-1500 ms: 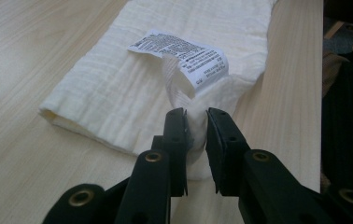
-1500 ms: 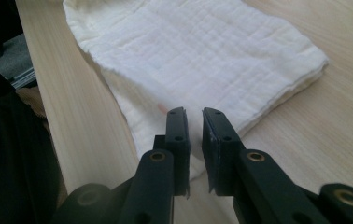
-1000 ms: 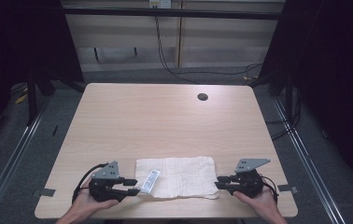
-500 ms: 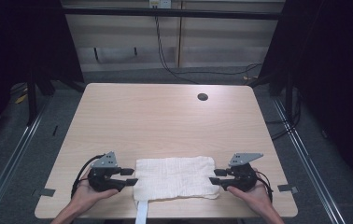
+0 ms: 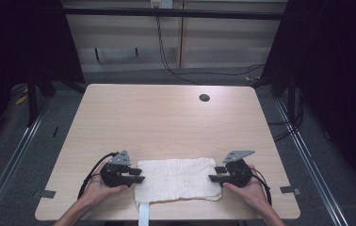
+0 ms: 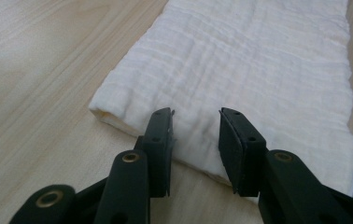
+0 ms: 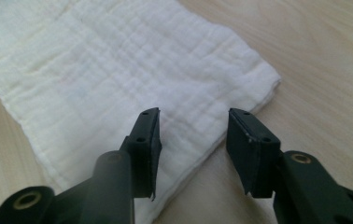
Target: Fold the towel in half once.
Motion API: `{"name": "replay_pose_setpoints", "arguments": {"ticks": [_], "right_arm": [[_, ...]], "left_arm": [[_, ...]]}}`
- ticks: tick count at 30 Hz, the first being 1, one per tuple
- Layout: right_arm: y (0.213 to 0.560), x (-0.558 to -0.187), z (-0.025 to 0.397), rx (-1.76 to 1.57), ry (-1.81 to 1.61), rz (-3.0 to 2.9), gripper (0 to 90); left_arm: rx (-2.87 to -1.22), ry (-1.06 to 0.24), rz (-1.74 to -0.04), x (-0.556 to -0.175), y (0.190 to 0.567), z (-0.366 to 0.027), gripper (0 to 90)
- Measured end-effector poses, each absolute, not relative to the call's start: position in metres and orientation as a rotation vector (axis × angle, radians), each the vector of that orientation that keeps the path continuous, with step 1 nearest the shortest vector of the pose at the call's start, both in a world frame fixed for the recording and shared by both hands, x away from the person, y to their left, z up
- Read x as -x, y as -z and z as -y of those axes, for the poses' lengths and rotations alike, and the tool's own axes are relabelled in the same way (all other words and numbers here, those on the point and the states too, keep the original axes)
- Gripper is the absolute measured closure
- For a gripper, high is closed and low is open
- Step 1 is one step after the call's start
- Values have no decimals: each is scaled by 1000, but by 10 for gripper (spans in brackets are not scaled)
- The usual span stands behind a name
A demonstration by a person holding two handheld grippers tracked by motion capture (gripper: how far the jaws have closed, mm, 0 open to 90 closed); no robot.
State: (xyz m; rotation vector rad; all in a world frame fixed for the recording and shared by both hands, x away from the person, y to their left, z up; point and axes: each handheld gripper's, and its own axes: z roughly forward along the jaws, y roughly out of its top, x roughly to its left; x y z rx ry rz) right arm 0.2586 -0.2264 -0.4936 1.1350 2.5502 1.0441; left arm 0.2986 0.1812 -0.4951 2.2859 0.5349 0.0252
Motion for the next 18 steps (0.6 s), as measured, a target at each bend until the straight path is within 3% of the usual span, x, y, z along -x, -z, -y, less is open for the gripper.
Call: {"name": "replay_pose_setpoints", "arguments": {"ticks": [5,7,18], "right_arm": [[494,-257,226,-1094,-1020,-2568,800],[493,-255,228,-1103,-1001,-2556,838],[492,-253,258,-1185,-999,-2514,865]], "left_arm": [[-2295,-65,-530,-297,496,-177,754],[-2293,-71,-531,-298,496,-174,792],[-2277,-15,-508,-302,498,-138,844]]}}
